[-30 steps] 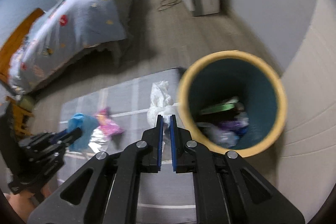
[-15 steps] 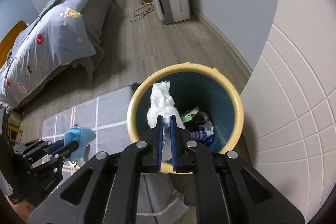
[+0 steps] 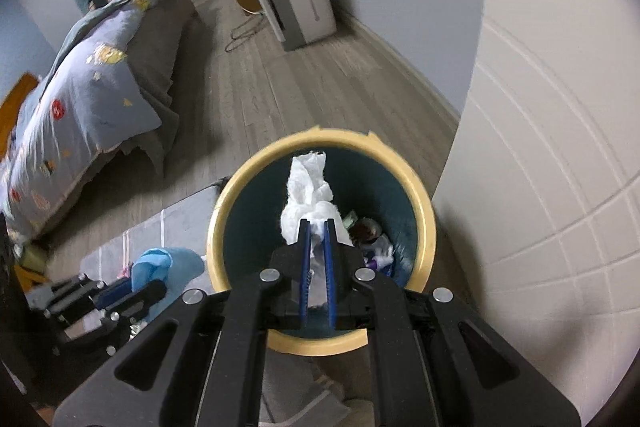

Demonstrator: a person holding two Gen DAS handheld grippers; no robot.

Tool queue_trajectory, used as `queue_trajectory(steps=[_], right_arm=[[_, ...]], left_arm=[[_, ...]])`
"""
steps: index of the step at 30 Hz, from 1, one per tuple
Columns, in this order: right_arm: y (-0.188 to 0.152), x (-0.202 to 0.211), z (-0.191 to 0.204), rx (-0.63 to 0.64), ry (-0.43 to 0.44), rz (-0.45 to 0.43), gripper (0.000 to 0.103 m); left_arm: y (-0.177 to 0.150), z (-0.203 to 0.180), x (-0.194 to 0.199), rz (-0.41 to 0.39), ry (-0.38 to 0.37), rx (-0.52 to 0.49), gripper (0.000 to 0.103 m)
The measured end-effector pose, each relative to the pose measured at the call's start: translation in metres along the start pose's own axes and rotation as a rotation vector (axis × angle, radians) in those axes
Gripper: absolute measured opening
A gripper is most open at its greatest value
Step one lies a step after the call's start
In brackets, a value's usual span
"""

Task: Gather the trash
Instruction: 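Carry the blue mask and white tissue over the bin with both grippers, then open both grippers to drop the mask and tissue into the bin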

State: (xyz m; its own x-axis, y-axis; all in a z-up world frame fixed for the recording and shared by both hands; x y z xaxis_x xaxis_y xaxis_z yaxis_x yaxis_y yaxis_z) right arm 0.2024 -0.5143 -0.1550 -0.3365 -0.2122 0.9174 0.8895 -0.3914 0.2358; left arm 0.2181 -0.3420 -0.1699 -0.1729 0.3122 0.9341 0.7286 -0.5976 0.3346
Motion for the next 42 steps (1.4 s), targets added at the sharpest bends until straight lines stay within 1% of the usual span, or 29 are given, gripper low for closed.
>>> queue_trajectory(steps=[2,4,7,11,15,17,19,20,21,25,29,30,32,33,34,36,38,40,42], right_arm=[[0.000,-0.008,-0.006,-0.023,0.000,0.018,0.006],[0.000,-0.013,-0.007,-0.026,-0.011,0.028,0.006],[-0.002,-0.018,-0.009,-0.029,-0.023,0.044,0.006],[-0.004,-0.023,-0.010,-0.018,-0.055,0.048,0.006],[-0.006,-0.031,-0.014,-0.033,-0.072,0.074,0.006],[-0.005,-0.029,-0.018,-0.046,-0.071,0.067,0.006],[-0.003,-0.027,-0.019,-0.054,-0.069,0.055,0.006],[-0.003,-0.027,-0.018,-0.053,-0.068,0.052,0.006],[-0.003,-0.028,-0.018,-0.051,-0.069,0.053,0.006],[-0.004,-0.032,-0.018,-0.052,-0.071,0.063,0.006],[0.000,-0.026,-0.018,-0.064,-0.048,0.026,0.007],[0.001,-0.024,-0.017,-0.062,-0.048,0.014,0.007],[0.003,-0.021,-0.014,-0.053,-0.043,-0.005,0.007],[0.003,-0.020,-0.013,-0.050,-0.042,-0.008,0.007],[0.003,-0.021,-0.013,-0.049,-0.045,-0.007,0.008],[0.002,-0.024,-0.013,-0.048,-0.053,0.005,0.016],[0.001,-0.025,-0.014,-0.054,-0.066,0.011,0.033],[0.002,-0.024,-0.014,-0.060,-0.071,0.009,0.041],[0.002,-0.022,-0.013,-0.069,-0.076,0.004,0.049]], left_arm=[[-0.001,-0.003,-0.013,0.011,-0.024,0.016,0.013],[-0.002,-0.007,-0.026,0.032,-0.028,0.020,0.013],[-0.002,-0.013,-0.037,0.038,-0.034,0.018,0.013],[0.004,-0.010,-0.046,0.062,-0.031,0.018,0.013],[0.008,0.000,-0.048,0.079,-0.012,0.029,0.013],[0.012,0.008,-0.051,0.094,0.010,0.043,0.013],[0.017,0.017,-0.052,0.100,0.033,0.058,0.017],[0.018,0.021,-0.052,0.101,0.046,0.066,0.017],[0.021,0.026,-0.051,0.098,0.054,0.076,0.017],[0.029,0.034,-0.047,0.072,0.042,0.111,0.017],[0.036,0.034,-0.036,0.007,0.021,0.113,0.017],[0.039,0.034,-0.032,-0.017,0.019,0.113,0.019],[0.042,0.034,-0.026,-0.055,0.017,0.115,0.026],[0.043,0.035,-0.023,-0.072,0.018,0.122,0.034],[0.041,0.036,-0.022,-0.076,0.018,0.125,0.045],[0.039,0.036,-0.021,-0.075,0.028,0.125,0.059],[0.039,0.037,-0.020,-0.077,0.038,0.119,0.062],[0.036,0.040,-0.020,-0.075,0.053,0.120,0.073],[0.035,0.044,-0.018,-0.082,0.061,0.129,0.077]])
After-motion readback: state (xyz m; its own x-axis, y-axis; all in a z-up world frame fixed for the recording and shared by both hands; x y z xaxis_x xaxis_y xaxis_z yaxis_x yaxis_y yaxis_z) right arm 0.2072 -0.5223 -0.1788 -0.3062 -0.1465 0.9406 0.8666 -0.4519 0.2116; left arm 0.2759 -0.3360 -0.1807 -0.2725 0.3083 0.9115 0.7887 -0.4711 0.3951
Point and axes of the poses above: each gripper's, at about its wrist camera, not at the fingertips, and x roughly against the way its jaws point, z to its left, y to its top, the point moved 8 cm from there along -x, roughly the way its jaws point, and after that the axes turned 13 degrees about z, right-handed, at the moved point
